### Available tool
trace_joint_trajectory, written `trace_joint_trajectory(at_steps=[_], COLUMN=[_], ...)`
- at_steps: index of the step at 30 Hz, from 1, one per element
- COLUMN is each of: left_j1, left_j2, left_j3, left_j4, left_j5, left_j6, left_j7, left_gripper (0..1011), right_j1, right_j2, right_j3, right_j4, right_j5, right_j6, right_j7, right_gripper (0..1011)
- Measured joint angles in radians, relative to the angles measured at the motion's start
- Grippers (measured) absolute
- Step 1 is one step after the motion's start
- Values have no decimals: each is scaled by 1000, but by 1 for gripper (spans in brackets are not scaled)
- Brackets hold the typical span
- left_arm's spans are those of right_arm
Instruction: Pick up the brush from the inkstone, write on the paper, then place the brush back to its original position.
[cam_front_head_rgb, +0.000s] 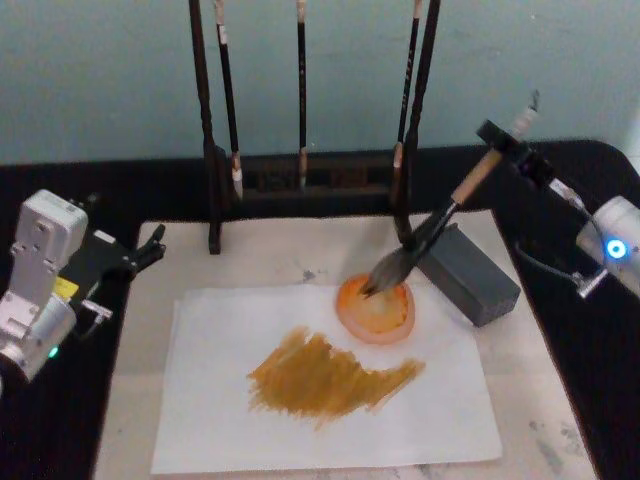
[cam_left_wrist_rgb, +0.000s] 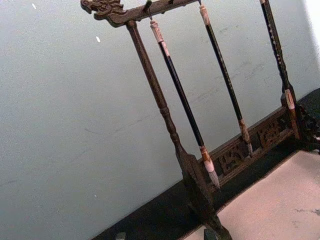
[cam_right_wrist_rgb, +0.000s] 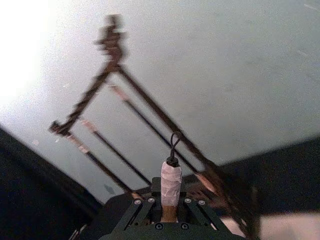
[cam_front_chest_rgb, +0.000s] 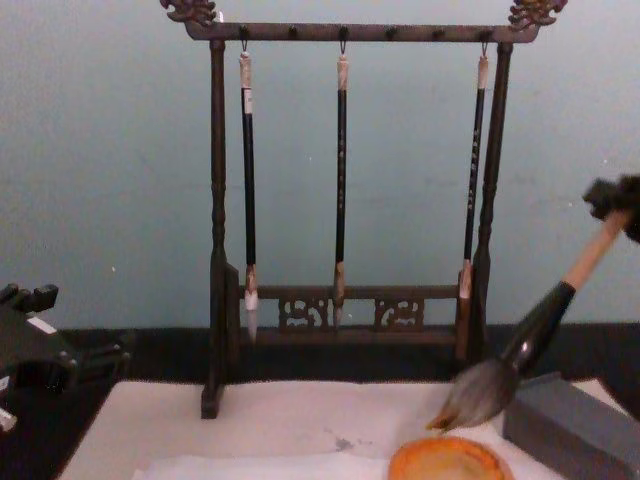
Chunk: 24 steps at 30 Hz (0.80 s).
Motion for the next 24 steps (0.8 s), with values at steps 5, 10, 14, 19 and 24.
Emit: trace_joint_trajectory(at_steps=[5,10,14,19,24], left_j1=[0,0,0,0,0], left_j2=[0,0,0,0,0], left_j3=[0,0,0,0,0], left_j4=[0,0,0,0,0], left_j5=[0,0,0,0,0], left_j6=[0,0,0,0,0], left_j7=[0,0,0,0,0], left_gripper=[1010,1010,1010,1009,1010], right_j1=[-12,-4,13,25,39], right_j2=[-19,-30,-42,-53,-61], right_j3=[31,32,26,17,2], right_j4=[62,101,138,167,189], right_j5=[89,118,138,152,154], right_j6=[37,45,45,36,15], right_j7=[-49,-65,-84,-104,-127], right_gripper=[153,153,153,153,153])
